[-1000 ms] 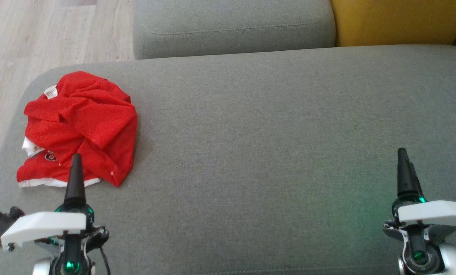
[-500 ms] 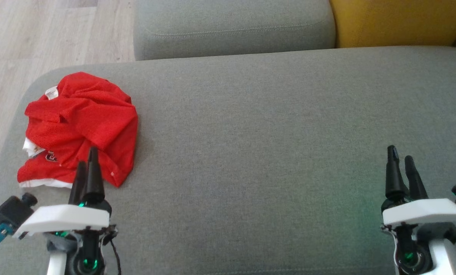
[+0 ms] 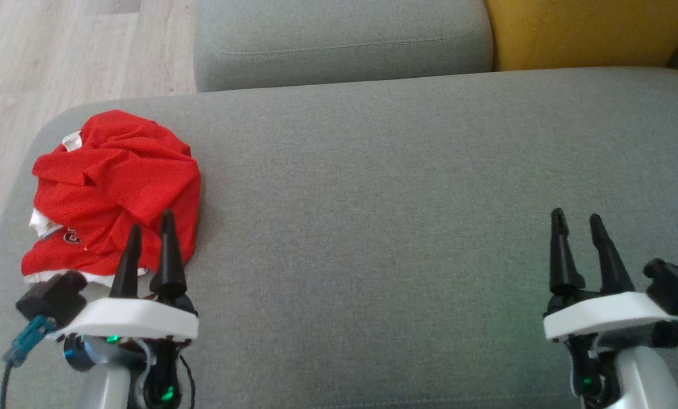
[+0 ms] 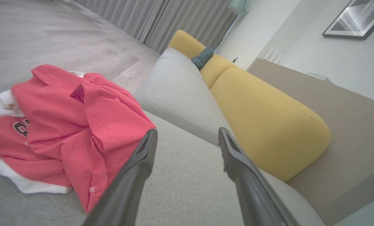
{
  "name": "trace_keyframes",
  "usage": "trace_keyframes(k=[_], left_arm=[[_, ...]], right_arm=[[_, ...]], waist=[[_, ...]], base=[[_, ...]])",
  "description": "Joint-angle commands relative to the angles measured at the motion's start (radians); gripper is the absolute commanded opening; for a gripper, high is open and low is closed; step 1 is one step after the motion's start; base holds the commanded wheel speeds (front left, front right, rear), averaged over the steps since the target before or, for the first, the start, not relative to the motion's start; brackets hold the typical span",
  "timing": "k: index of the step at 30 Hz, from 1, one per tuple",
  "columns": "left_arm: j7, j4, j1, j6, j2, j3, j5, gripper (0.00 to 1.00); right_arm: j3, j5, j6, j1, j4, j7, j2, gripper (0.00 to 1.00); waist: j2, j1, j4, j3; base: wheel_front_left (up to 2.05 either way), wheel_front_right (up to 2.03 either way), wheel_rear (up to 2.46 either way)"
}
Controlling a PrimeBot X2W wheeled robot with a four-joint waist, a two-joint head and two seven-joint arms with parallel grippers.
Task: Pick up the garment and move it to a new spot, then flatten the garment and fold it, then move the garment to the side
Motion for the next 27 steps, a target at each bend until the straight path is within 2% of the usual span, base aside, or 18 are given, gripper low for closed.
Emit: trace_keyframes(k=[1, 8, 20, 27], left_arm=[[-0.011, -0.049, -0.039, 0.01, 0.015, 0.009, 0.041, 1.0], [-0.032, -0.064, -0.028, 0.042, 0.028, -0.022, 0.152, 1.0], [-0.067, -0.078, -0.034, 0.104, 0.065, -0.096, 0.319, 1.0], [-0.087, -0.072, -0.045, 0.154, 0.113, -0.171, 0.452, 1.0]], right_arm=[[0.03, -0.041, 0.0, -0.058, -0.047, -0.016, -0.007, 1.0], [0.084, -0.125, -0.001, -0.056, -0.081, -0.04, -0.007, 1.0], [0.116, -0.297, -0.001, -0.066, -0.094, -0.076, -0.008, 1.0], [0.124, -0.399, -0.001, -0.072, -0.087, -0.097, -0.008, 1.0]], waist=[[0.0, 0.0, -0.002, 0.0], [0.0, 0.0, -0.006, 0.001], [0.0, 0.0, 0.003, 0.0], [0.0, 0.0, 0.007, -0.003]], base=[[0.0, 0.0, 0.0], [0.0, 0.0, 0.0], [0.0, 0.0, 0.0], [0.0, 0.0, 0.0]])
